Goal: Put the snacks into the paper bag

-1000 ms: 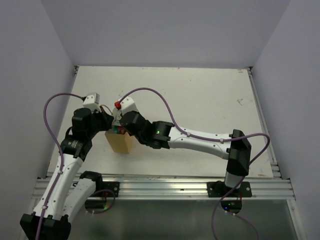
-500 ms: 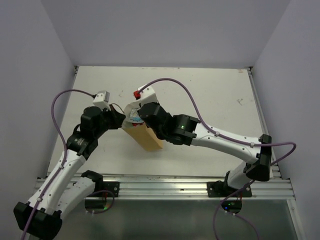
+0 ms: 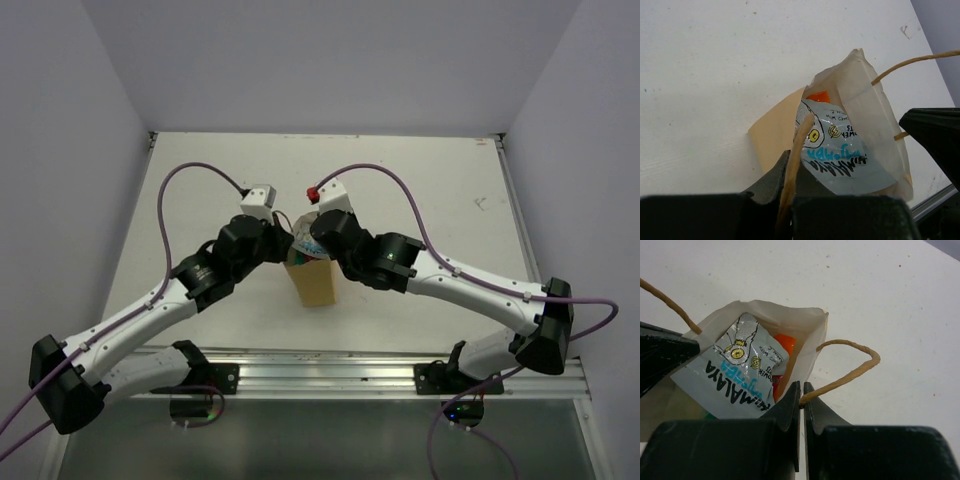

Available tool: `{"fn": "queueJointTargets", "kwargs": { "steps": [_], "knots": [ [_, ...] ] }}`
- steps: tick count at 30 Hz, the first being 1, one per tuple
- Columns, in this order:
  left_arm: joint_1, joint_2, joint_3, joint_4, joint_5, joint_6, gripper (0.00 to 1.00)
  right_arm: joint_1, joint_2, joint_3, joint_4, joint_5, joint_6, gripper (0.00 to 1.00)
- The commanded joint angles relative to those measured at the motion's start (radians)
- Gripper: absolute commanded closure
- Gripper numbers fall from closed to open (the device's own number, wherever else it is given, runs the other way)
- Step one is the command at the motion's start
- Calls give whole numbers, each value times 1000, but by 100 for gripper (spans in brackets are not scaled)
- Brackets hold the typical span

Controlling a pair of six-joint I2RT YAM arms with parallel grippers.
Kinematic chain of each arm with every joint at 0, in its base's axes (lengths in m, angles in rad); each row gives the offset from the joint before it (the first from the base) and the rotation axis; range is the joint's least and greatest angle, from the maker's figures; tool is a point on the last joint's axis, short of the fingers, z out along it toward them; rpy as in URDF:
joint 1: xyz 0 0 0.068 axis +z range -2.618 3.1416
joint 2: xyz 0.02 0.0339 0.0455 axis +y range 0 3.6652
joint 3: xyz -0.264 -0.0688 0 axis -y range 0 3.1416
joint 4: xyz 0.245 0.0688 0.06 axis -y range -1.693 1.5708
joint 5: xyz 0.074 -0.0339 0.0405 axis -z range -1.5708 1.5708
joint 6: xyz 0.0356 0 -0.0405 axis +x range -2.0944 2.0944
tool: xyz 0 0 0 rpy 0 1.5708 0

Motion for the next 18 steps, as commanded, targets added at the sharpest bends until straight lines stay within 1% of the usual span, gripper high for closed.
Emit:
{"fn": "queueJointTargets", "kwargs": {
  "steps": [1,4,9,10,11,12,13,14,15,16,17,18],
  "knots": [
    [-70,24,58,83,-99,-35,100,-27,-72,-29,31,23,38,100],
    [-95,30,53,85,-129,-39,100,-40,-88,-61,31,17,46,100],
    [-103,33,52,86,-125,-36,100,-55,-98,-100,34,9,61,100],
    [-107,33,52,89,-123,-34,100,-53,-98,-103,34,9,63,98],
    [-109,35,50,95,-123,-31,100,-53,-100,-106,36,11,68,75],
    [-112,35,55,102,-125,-20,99,-53,-103,-106,39,11,66,58],
    [-119,33,58,106,-129,-13,92,-53,-112,-109,53,9,63,45],
    [-127,30,62,128,-139,0,74,-55,-118,-113,60,6,49,30],
    [-136,24,75,140,-163,33,64,-53,-129,-116,71,-1,40,26],
    [-153,21,84,152,-174,52,58,-53,-149,-118,97,-6,28,22],
    [-158,19,95,184,-177,73,46,-55,-161,-118,108,-7,2,9],
    [-161,18,120,195,-172,107,43,-53,-172,-118,119,-15,-11,9]
  ]
}}
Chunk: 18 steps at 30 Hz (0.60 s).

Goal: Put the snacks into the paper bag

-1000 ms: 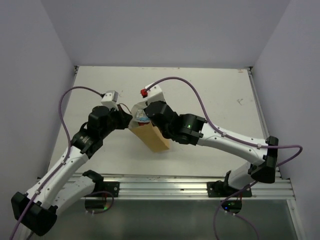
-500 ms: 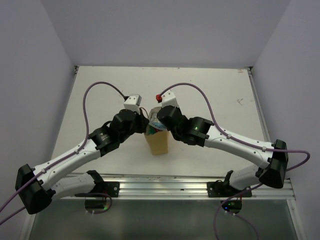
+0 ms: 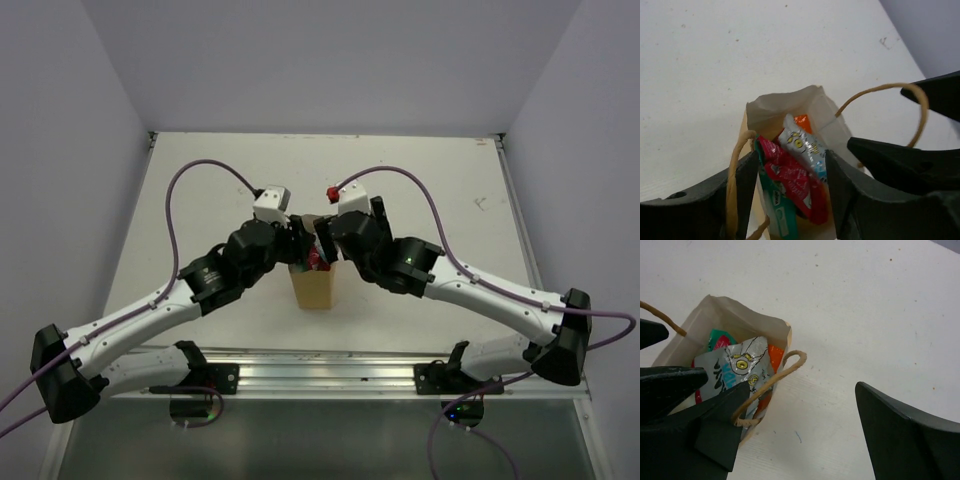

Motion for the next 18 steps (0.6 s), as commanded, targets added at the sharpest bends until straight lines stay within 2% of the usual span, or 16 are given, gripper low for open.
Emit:
{"fn": "queueJointTargets", "kwargs": {
  "steps": [1,2,3,5,8,12,15,17,18],
  "knots": [
    [-28,-24,104,162,-36,91,39,-6,-86,6,104,-12,-49,9],
    [-28,-22,117,181,-26,105,31,-6,-115,3,109,-10,-63,9],
    [-33,-22,143,182,-30,126,28,-5,-129,2,109,-7,-66,9],
    [-48,-28,163,220,-45,143,26,-5,-175,9,106,30,-70,9],
    [-64,-68,195,165,-140,167,26,-3,-209,53,14,136,-36,8],
    [-65,-204,180,91,-463,213,22,-3,-255,85,-138,315,2,9],
    [-64,-252,146,73,-570,278,16,-5,-287,53,-221,399,32,8],
    [-50,-251,143,33,-567,284,10,-5,-318,35,-274,416,88,11],
    [-32,-248,141,19,-509,278,8,-5,-327,33,-296,428,111,10]
  ]
}}
